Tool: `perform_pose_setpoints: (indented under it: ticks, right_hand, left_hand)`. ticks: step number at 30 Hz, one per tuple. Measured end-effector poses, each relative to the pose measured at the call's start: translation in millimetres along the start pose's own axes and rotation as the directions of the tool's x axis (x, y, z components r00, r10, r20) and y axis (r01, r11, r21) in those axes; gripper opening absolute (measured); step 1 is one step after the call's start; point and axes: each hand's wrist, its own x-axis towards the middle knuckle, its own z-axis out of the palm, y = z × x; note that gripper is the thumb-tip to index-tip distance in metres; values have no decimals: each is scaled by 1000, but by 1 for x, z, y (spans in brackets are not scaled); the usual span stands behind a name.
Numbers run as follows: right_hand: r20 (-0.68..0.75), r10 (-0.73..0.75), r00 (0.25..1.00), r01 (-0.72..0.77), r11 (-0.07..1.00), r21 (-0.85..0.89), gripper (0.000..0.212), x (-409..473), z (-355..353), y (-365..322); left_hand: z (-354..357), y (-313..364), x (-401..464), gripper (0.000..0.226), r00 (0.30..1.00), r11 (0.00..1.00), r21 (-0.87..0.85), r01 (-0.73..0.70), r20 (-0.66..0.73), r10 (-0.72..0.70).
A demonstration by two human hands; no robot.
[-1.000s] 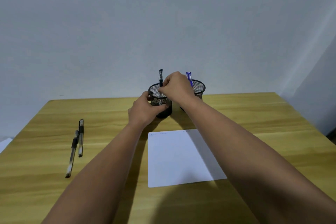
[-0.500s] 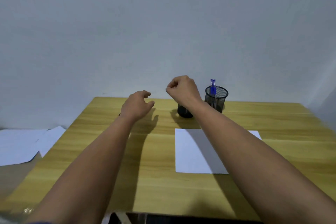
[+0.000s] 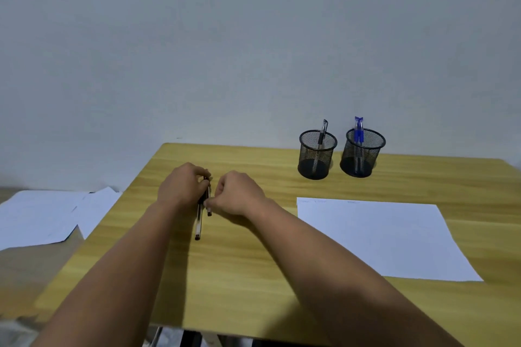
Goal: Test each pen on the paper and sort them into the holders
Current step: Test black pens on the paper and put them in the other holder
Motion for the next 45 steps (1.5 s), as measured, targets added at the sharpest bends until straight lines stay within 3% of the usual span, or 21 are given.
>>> perform_pose_setpoints:
  ticks: [7,10,12,15,20,24,27,31,36,45]
  right_hand:
    - [-105,61,993,-78,983,-166,30,11,9,1]
    - [-162,87,983,-111,984,-142,24,11,-3,10]
    - [-209,87,974,-101,993,-58,22,8,-23,17]
    - [-274,98,957,-36,975,221,10,-1,-65,31]
    - [-289,182,940,43,776,630,5,-43,-135,50]
    - [-306,236,922,98,623,776,4,-75,-163,67]
    - [-349,223,910,139,629,765,13,-94,-170,80]
    - [-407,312,859,176,567,805,20,-114,-175,99]
    - [-359,336,871,132,544,829,21,-125,-170,112]
    - [-364,435,824,140,466,874,31,-117,-157,128]
  left_hand:
    - [11,-4,-1,24,998,999,-19,-27,-52,26]
    - [10,-1,-2,33,996,997,10,-70,-60,70]
    - [7,6,-2,40,990,993,24,-118,-77,119]
    - [-2,32,0,41,974,981,41,-191,-114,195]
    - [-14,93,-5,20,917,937,18,-350,-199,346]
    - [-17,146,-21,18,842,865,-31,-501,-246,480]
    - [-18,182,-40,22,789,805,-29,-592,-221,573]
    - [-11,204,-61,22,786,799,41,-600,-156,598]
    - [-5,226,-81,25,800,811,80,-579,-136,585]
    - [15,244,-104,36,872,834,-328,-443,60,486]
